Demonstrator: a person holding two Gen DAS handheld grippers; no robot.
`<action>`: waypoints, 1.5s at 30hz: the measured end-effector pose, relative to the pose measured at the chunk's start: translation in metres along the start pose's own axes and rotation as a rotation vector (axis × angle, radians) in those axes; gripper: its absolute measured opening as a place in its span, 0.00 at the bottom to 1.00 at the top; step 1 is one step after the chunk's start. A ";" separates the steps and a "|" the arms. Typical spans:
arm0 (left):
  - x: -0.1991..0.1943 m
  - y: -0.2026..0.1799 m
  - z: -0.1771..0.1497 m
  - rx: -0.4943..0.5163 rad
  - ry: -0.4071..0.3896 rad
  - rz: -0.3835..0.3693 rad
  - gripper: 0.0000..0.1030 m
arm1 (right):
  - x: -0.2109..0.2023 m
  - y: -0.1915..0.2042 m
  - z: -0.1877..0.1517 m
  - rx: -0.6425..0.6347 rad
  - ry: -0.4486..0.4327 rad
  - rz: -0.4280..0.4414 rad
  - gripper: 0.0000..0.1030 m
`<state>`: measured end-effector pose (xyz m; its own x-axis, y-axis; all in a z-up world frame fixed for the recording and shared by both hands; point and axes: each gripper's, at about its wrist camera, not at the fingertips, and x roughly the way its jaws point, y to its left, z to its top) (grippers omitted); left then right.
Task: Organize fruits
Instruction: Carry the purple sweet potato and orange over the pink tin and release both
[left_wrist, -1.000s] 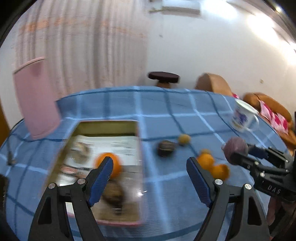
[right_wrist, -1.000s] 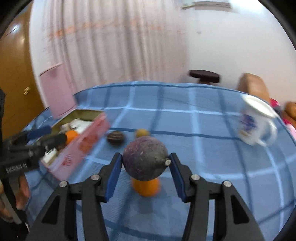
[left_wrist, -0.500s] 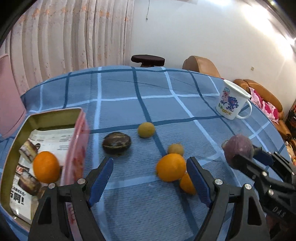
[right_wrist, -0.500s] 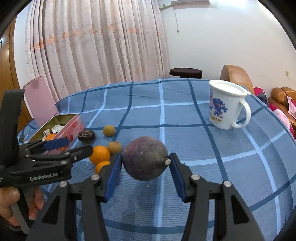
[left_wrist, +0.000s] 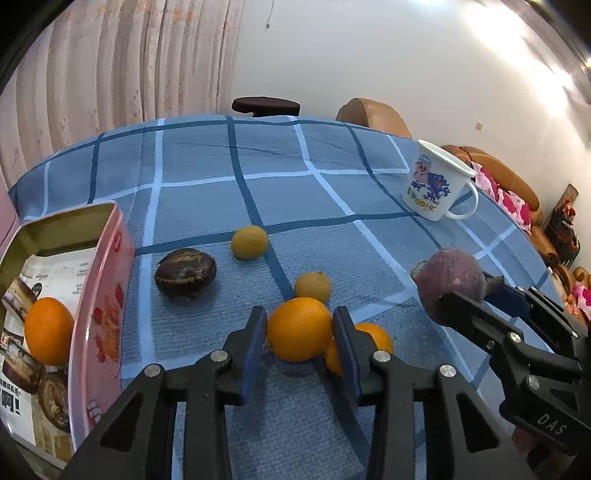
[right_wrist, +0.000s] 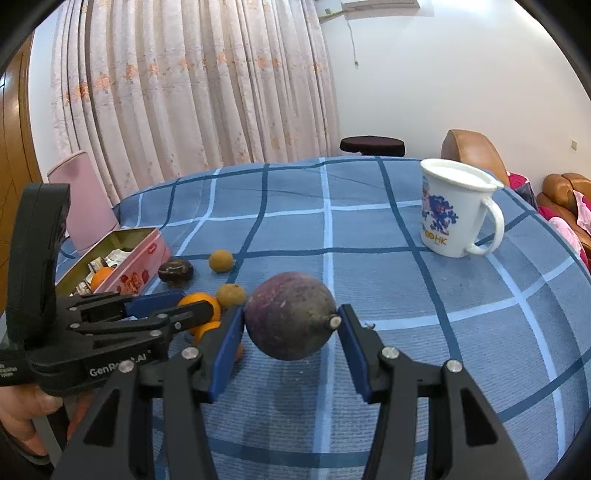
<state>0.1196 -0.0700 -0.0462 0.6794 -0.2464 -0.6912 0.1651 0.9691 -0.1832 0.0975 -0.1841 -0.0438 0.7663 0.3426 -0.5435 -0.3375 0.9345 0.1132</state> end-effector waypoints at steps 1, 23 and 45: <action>-0.003 0.001 -0.001 0.000 -0.009 0.008 0.38 | -0.001 0.001 0.000 -0.001 -0.002 0.002 0.53; -0.087 0.061 -0.010 -0.056 -0.224 0.240 0.38 | 0.008 0.094 0.024 -0.156 -0.037 0.175 0.53; -0.125 0.107 -0.016 -0.110 -0.310 0.367 0.38 | 0.019 0.156 0.042 -0.227 -0.071 0.245 0.53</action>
<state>0.0405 0.0647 0.0093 0.8620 0.1415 -0.4867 -0.1898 0.9805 -0.0511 0.0816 -0.0276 -0.0016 0.6814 0.5673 -0.4625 -0.6228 0.7813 0.0408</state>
